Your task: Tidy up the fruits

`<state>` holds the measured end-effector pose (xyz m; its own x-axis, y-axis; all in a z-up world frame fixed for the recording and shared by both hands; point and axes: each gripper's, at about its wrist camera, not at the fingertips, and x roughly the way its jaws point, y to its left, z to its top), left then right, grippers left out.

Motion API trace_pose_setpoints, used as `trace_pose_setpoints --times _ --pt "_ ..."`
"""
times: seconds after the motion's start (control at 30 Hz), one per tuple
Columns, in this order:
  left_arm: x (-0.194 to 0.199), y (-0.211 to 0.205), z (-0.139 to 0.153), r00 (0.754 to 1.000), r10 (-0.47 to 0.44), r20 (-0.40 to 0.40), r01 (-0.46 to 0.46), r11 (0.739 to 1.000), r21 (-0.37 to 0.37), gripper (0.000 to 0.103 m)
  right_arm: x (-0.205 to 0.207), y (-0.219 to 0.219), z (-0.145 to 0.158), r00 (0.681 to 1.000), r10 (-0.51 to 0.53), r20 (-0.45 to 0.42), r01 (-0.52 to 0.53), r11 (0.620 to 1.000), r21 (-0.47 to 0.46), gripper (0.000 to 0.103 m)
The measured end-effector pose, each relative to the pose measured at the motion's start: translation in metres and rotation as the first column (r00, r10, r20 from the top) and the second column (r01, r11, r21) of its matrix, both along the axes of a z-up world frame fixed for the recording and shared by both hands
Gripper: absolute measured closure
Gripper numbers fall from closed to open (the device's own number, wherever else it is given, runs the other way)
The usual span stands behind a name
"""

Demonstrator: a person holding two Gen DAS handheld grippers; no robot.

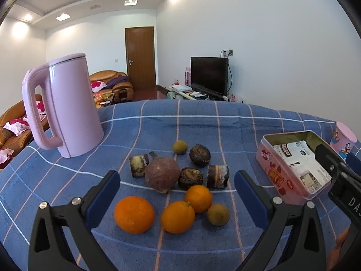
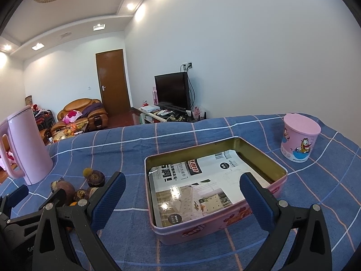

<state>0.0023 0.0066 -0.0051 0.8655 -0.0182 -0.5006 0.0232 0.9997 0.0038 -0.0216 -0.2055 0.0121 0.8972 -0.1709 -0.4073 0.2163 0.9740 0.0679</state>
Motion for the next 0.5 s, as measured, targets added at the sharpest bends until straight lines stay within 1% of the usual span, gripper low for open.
trace_pose_setpoints --times 0.1,0.2,0.3,0.43,0.5 --pt "-0.003 0.003 0.0 1.0 0.01 -0.002 -0.01 1.0 0.004 0.0 0.0 0.002 -0.001 1.0 0.015 -0.002 -0.015 1.0 0.0 0.001" --pt "-0.006 0.007 0.0 1.0 0.024 -0.008 -0.024 0.999 0.023 0.0 0.001 0.006 -0.002 0.999 0.04 -0.011 -0.04 0.999 0.004 0.001" --pt "-0.01 0.012 -0.002 1.0 0.015 -0.022 -0.014 0.999 0.032 0.0 0.002 0.01 -0.003 0.998 0.063 -0.015 -0.063 0.998 -0.004 0.001" --pt "-0.019 0.027 -0.007 0.998 0.001 -0.068 0.003 0.999 0.048 0.0 0.001 0.017 -0.002 0.994 0.109 -0.011 -0.109 0.994 -0.017 0.001" --pt "-0.02 0.036 -0.011 0.995 -0.008 -0.1 0.012 0.999 0.046 0.0 0.002 0.022 -0.004 0.989 0.149 -0.023 -0.149 0.989 -0.016 0.002"
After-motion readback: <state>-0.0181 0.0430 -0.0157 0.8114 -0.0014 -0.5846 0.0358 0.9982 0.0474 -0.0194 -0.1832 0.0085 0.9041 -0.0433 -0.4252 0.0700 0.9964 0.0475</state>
